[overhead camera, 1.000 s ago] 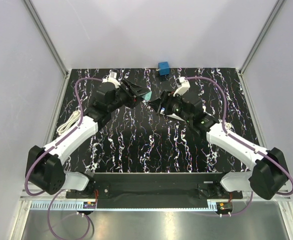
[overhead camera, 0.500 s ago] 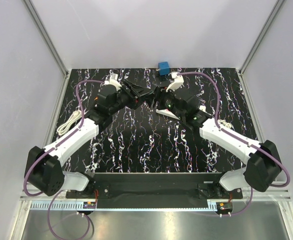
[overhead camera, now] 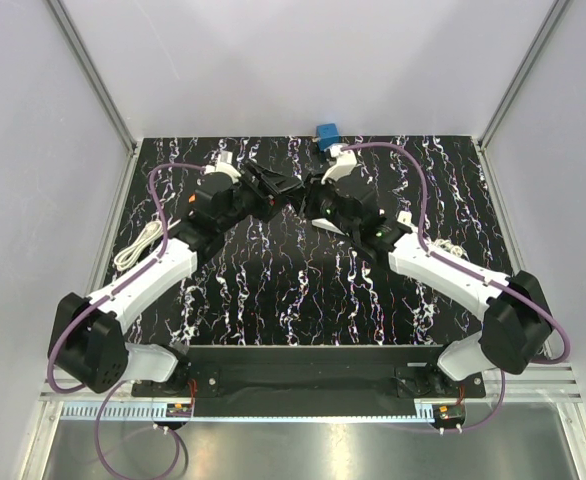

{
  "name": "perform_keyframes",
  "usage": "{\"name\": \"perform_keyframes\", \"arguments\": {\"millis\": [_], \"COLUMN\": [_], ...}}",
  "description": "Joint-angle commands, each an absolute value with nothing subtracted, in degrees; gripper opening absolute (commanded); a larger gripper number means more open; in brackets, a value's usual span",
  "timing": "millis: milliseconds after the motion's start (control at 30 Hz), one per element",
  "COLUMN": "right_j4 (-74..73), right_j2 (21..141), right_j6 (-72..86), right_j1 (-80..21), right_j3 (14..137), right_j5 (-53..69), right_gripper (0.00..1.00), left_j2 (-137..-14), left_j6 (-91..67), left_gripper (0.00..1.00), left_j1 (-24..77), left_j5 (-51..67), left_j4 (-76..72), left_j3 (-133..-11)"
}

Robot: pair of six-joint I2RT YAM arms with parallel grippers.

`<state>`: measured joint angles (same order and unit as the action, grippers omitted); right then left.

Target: Insert the plug

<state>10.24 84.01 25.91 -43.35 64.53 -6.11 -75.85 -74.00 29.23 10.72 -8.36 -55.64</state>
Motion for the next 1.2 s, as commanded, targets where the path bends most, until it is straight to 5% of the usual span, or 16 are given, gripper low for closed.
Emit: {"name": "perform_keyframes", "arguments": {"millis": [0,67,300,633,867,1167], "right_j4": [12.23,7.32,-9.19,-34.53,-47.54,-57.12], "right_j2": [83.76,83.93,81.38,95.34,109.76,118.83], "right_j6": [24.09,21.64,8.8,-14.2,-26.08,-37.79], "right_j1": [-42.89,-42.8,-40.35,-28.92,-27.51,-25.05], "right_j3": [65.92,69.32,71.36,88.32,106.06,112.85], "right_j5": [-11.16,-12.91,-5.46,12.2,9.67,15.47], "right_gripper": [0.0,0.0,0.0,0.0,0.0,0.0], "left_j2": [-73.13,-73.04,-69.79,-67.59,-65.3,-63.55], "left_j6": [-71.29,-65.43,-51.08,-21.46,-19.07,-21.27], "left_gripper": [0.76,0.99,0.99,0.99,0.99,0.99], "left_j1": [29.88,29.71,23.48,19.07,22.15,22.85], "left_j5": [14.15,13.8,15.63,15.92,12.38,15.31], "left_j4": [-9.59,-5.12,12.04,28.72,26.8,25.58], "left_j3": [-56.77,-58.44,-64.17,-67.5,-61.7,-61.17]}}
